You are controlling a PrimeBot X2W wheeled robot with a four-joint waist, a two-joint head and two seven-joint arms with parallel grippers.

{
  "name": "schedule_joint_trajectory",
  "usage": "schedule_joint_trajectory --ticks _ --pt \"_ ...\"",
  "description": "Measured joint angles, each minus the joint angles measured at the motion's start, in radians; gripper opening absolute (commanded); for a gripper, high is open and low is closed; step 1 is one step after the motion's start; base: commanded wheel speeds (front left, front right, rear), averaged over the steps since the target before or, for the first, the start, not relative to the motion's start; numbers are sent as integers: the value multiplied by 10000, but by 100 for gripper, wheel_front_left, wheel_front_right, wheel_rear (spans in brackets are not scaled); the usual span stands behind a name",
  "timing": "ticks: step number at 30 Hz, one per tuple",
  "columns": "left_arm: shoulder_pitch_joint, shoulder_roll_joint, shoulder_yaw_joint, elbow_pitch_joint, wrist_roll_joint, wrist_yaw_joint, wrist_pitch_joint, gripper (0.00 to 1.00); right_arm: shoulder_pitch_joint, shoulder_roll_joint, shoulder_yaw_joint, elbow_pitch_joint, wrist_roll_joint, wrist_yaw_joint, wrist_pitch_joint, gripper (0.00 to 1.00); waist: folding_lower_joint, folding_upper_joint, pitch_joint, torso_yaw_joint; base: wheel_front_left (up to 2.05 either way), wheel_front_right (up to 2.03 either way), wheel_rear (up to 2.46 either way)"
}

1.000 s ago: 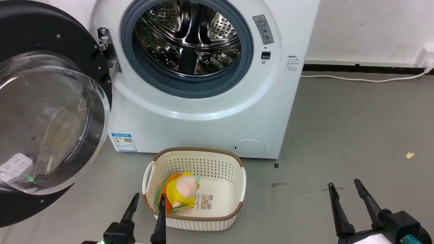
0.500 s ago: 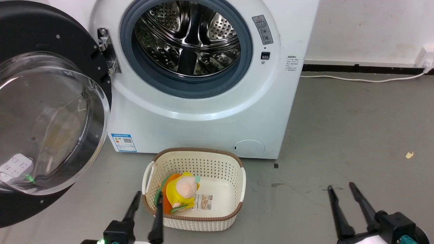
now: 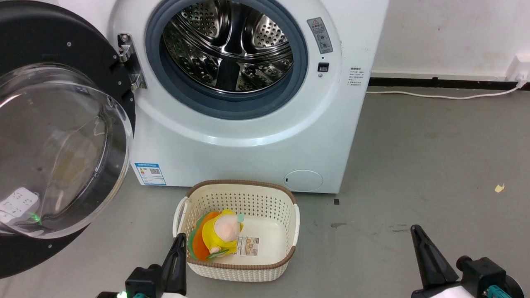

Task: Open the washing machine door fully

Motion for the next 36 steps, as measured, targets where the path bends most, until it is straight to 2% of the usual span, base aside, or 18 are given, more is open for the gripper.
schedule_joint_trajectory --ticks 36 --pt "-103 -211 568 -472 518 -230 748 0 -102 0 40 -359 -222 0 748 0 0 0 88 -107 0 0 0"
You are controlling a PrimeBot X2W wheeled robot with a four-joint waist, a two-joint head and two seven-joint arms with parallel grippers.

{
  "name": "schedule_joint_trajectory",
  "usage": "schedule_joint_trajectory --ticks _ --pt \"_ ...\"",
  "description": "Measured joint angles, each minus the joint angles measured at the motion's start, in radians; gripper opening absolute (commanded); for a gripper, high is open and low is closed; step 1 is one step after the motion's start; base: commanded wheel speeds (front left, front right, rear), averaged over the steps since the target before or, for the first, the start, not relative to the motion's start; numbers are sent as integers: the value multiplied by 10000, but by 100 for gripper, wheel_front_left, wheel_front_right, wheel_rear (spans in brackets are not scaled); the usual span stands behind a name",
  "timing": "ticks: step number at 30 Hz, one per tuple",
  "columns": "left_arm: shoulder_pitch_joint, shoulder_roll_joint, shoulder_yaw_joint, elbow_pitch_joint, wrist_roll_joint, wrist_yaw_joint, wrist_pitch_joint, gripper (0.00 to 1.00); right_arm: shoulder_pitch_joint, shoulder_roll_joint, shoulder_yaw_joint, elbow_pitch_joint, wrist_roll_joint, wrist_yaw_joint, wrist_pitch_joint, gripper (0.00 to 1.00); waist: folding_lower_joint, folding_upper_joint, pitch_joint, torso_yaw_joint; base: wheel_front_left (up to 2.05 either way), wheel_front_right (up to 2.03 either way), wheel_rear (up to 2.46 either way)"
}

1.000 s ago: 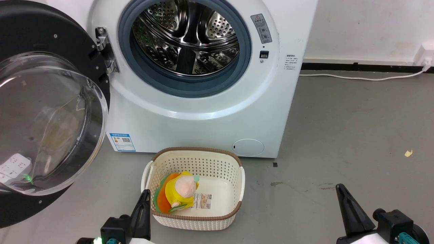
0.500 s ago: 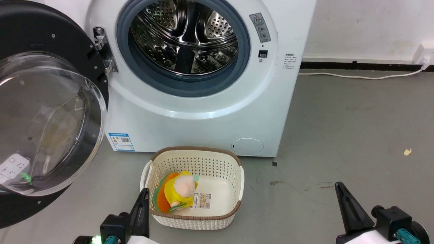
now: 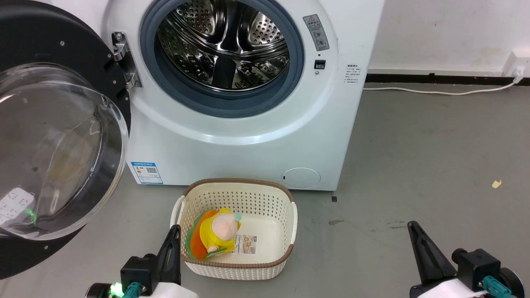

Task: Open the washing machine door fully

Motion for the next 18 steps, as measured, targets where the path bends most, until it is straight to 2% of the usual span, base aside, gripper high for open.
schedule_joint_trajectory --ticks 18 --pt "-27 -77 272 -205 255 -157 359 0 -26 0 19 -190 -117 0 364 0 0 0 43 -52 0 0 0"
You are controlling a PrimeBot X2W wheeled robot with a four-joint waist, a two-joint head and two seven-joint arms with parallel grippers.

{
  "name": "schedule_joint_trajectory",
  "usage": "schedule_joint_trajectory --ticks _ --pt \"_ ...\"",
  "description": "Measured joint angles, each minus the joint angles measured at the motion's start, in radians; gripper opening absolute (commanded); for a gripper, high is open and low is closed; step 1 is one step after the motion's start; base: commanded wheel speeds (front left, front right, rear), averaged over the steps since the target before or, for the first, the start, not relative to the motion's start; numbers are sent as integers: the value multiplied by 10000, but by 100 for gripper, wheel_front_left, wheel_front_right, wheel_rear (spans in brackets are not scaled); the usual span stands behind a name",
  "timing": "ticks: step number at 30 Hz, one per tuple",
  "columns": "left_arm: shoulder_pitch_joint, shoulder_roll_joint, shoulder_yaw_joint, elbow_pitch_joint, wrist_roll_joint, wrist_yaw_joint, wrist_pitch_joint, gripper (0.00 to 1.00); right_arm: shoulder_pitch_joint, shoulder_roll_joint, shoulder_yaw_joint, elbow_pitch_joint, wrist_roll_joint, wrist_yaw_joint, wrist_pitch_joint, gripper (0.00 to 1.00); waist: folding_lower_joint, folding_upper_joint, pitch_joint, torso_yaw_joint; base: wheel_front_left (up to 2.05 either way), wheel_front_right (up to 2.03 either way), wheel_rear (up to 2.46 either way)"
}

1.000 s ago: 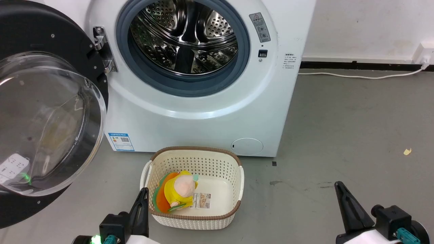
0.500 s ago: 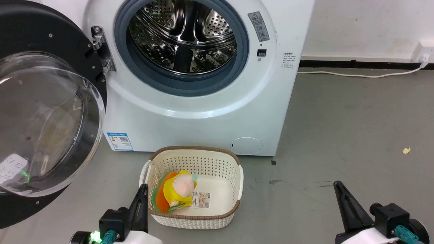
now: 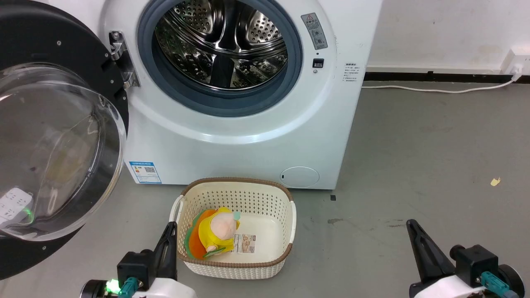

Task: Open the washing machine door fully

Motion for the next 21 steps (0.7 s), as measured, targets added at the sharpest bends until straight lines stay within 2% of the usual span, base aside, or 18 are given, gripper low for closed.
schedule_joint_trajectory --ticks 21 --pt "-51 -56 301 -240 280 -104 422 0 -173 2 35 -176 -173 2 430 0 0 0 49 -60 0 0 0"
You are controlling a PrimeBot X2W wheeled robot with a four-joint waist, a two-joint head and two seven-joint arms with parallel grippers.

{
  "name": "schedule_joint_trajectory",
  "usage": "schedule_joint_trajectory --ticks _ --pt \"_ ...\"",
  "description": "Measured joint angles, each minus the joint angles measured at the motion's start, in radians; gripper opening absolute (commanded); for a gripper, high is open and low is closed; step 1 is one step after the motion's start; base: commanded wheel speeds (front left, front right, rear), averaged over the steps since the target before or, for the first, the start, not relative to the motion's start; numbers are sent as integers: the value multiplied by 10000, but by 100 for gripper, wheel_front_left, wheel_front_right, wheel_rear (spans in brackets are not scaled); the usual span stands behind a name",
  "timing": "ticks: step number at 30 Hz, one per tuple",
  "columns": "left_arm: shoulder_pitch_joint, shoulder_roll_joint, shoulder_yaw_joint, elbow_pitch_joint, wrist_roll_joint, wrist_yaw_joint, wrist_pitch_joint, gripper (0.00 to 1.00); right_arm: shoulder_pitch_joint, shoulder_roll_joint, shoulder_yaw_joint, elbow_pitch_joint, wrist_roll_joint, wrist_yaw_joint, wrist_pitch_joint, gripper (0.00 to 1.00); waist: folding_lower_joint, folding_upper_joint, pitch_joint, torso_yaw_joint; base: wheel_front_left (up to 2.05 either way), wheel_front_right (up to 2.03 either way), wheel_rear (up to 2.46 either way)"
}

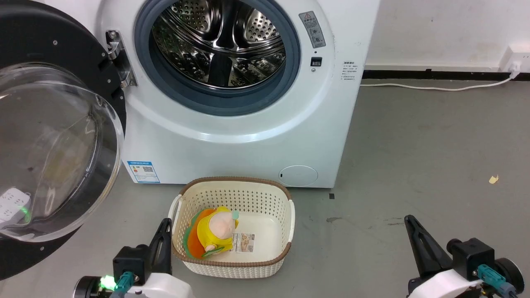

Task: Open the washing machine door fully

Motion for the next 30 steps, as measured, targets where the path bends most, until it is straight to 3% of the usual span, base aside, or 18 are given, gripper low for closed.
schedule_joint_trajectory --ticks 30 --pt "-151 -207 416 -384 418 -201 598 0 -183 0 44 -313 -111 0 614 0 0 0 71 -86 0 0 0"
